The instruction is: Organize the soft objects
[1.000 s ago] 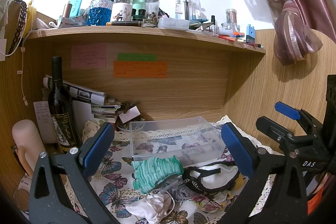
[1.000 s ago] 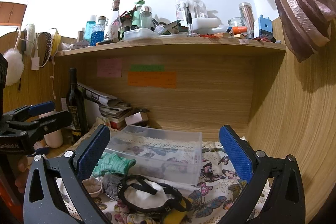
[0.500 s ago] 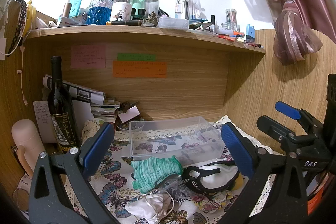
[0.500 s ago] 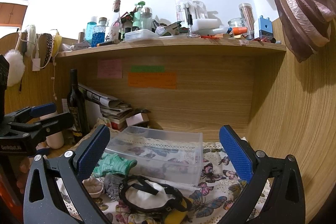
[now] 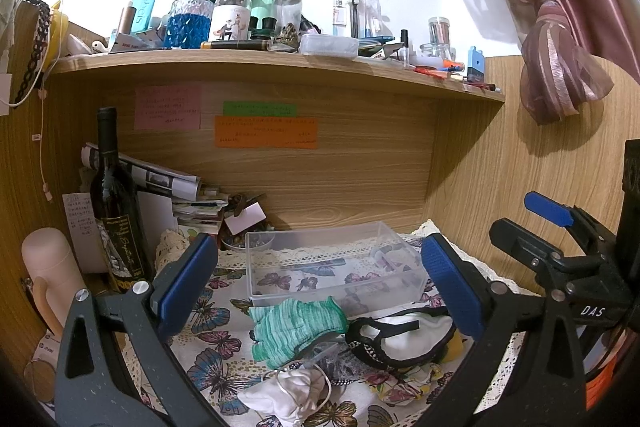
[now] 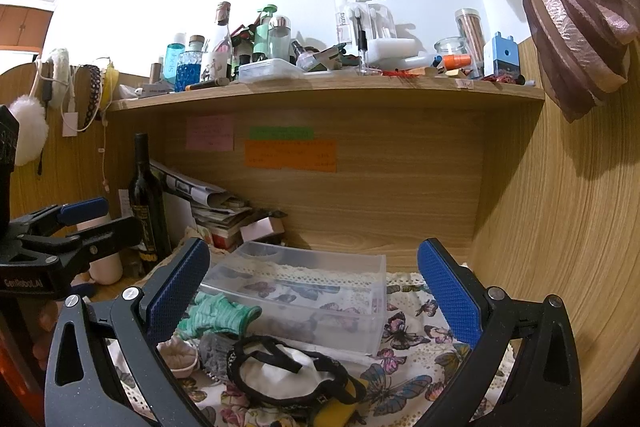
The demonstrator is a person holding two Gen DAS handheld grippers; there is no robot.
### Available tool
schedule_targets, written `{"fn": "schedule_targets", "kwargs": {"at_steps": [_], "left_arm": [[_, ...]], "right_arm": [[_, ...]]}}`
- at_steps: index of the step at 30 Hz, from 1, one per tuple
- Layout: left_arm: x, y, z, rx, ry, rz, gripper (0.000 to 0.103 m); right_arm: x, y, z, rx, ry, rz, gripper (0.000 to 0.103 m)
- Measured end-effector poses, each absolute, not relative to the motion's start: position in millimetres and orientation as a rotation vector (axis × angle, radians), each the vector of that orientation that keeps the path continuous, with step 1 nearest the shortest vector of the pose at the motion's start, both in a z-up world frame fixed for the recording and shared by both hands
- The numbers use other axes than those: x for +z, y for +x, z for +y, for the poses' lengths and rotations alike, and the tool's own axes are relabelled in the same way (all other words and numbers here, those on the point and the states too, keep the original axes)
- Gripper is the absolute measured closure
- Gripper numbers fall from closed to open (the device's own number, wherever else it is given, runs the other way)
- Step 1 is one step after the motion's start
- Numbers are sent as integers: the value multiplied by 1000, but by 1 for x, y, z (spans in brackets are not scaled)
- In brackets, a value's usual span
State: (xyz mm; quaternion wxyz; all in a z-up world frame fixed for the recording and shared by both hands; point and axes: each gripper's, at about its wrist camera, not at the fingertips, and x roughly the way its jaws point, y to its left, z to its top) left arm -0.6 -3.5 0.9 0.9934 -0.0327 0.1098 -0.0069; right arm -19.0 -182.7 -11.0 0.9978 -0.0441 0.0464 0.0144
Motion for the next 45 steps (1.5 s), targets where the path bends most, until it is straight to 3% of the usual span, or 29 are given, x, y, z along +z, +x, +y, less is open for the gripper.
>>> {"fn": "schedule_targets", "kwargs": {"at_steps": [25,42,45], "left_arm": [[0,3,-5,-30,-66,222,0],[-75,72,19,-35,-93,534,0],[-87,87,24,-20,-112,576,6]], "right_arm": [[-15,-11,-190,31,-67,120,0],[-80,40,-216,64,-72,384,0],[-90,47,-218,80,-63,426,5]]}}
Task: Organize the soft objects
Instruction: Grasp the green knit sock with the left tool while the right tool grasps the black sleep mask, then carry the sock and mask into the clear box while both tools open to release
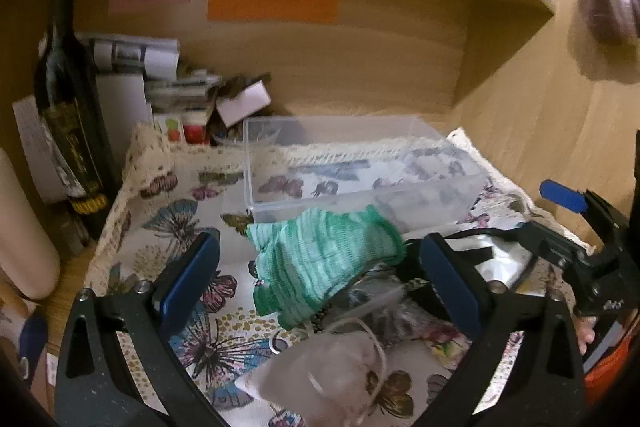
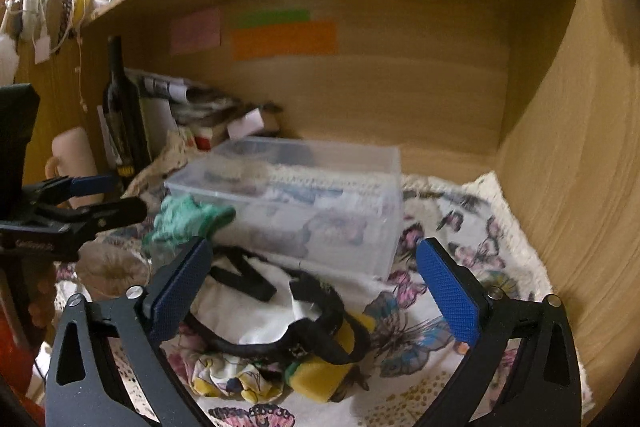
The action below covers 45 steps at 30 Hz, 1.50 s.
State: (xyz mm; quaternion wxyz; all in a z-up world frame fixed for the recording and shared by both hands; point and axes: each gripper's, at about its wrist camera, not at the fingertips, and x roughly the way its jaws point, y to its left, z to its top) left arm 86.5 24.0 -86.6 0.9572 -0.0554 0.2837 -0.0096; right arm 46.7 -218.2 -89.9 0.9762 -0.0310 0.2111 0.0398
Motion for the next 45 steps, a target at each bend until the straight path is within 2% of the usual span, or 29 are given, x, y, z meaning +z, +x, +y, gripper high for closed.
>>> {"fn": "schedule_targets", "kwargs": {"at_steps": [1,5,8,11,13,14,15,18,22,25,45], "left_arm": [[-90,91,26,-19,-121,589,11],[-104,107,30,-20,-142,649,21],[-111,116,30,-26,-144,685,27],[-118,120,30,-31,-150,717,33],[-123,124,31,-36,-160,740,44],[-125,125,31,-39,-168,752,47],[-126,127,32,-39,-173,757,55],[-128,126,33,-31,-182,758,71],[-126,123,31,-45,-192,747,87],[-122,118,28,-43,-181,731,98],[-67,84,31,-41,-128,581,100]], "right_arm": [[-93,49,-219,82,-60,437,9],[-104,56,-226,95,-33,490,17],[-110,61,-230,108,-17,528,29],[-115,65,-232,116,-17,555,46],[-117,68,-233,132,-10,572,61],[-118,68,-234,142,-3,573,65],[-118,67,-235,145,3,569,68],[-116,65,-234,137,-5,552,78],[-110,63,-232,138,-13,527,86],[-104,60,-231,134,-21,500,87],[-30,60,-227,105,-50,261,89]]}}
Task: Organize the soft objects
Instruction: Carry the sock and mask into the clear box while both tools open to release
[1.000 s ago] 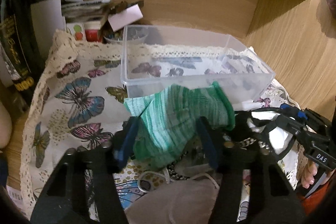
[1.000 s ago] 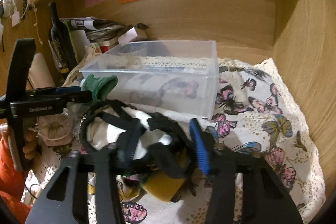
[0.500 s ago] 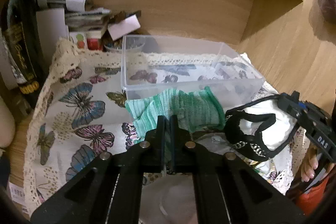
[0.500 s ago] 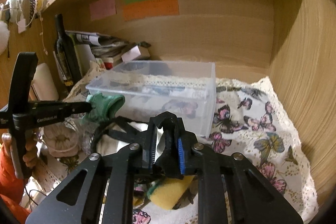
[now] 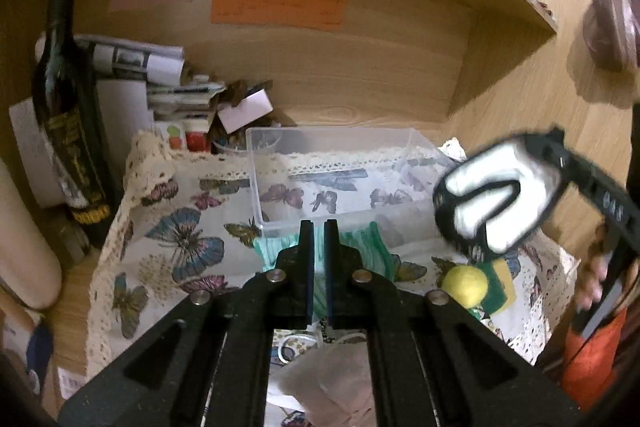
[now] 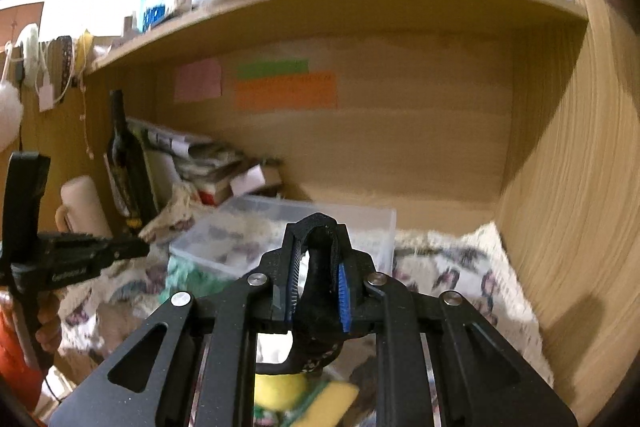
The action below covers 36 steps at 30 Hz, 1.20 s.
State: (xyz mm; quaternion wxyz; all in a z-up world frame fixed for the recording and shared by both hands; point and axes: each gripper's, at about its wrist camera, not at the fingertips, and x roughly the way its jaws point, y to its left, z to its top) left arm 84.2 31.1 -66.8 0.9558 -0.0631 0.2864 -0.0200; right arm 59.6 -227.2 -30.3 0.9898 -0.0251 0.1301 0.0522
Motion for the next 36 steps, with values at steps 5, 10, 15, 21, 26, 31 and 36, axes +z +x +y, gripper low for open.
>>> {"fn": "schedule_targets", "kwargs": {"at_steps": [5,10,15,21,26,31,36], "left_arm": [[-77,96,38,11,-120,625,26],[-100,114,44,3,-114,704,17],[-129,139,46,-16,-122,812,17],[-142,142,42,-85,-133,815,55],[-139,131,32,-83,-75,772,83],[-122,106,25,-67,-26,698,87],[-97,92,29,-56,-35,630,87]], "right_arm": [[-16,70,-228,94,-56,225,89],[-12,87,-232,85,-58,228,88],[-9,108,-233,79,-67,242,88],[-16,134,-228,62,-90,286,88],[-28,157,-227,60,-90,351,88],[-40,172,-226,69,-94,423,88],[-52,184,-224,78,-96,492,88]]}}
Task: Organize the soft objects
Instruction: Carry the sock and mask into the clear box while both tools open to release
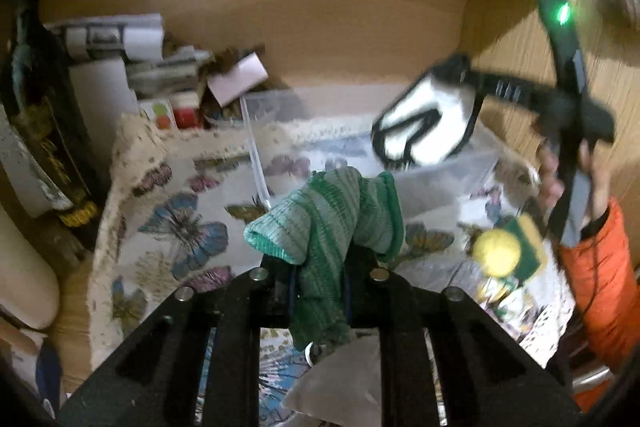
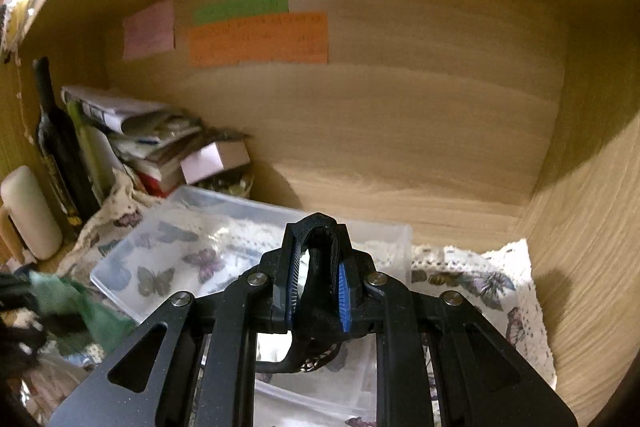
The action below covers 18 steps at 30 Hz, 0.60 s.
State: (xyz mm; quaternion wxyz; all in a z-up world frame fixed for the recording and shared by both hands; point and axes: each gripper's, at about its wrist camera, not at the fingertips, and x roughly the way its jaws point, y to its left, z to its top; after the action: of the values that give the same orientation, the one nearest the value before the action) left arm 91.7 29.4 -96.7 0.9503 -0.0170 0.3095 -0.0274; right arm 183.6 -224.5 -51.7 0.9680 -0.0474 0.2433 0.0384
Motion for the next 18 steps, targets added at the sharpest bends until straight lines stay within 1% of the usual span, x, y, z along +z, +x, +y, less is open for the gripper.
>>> {"fn": "schedule_targets", "kwargs": {"at_steps": [5,8,11,14,17,18], "left_arm": [[-75,104,38,-44,-54,582,87],[-68,116,39,-45,-54,576,87],[-69,134,39,-44,-52,595,87],[-75,156,40,-52,-62,652,86],[-82,175,37,-51,-44,698,87],[-83,179,34,-47,-37,705,86]], "right_arm": [[-65,190,-218,89,-125,561,88],[-70,190,-217,92,-142,588,85],[-76,191,-219,100,-143,623,85],[-81,192,-220,107,-153,652,83],[-85,191,-218,111,-168,669,79],[-86,190,-218,112,-172,673,75]]}}
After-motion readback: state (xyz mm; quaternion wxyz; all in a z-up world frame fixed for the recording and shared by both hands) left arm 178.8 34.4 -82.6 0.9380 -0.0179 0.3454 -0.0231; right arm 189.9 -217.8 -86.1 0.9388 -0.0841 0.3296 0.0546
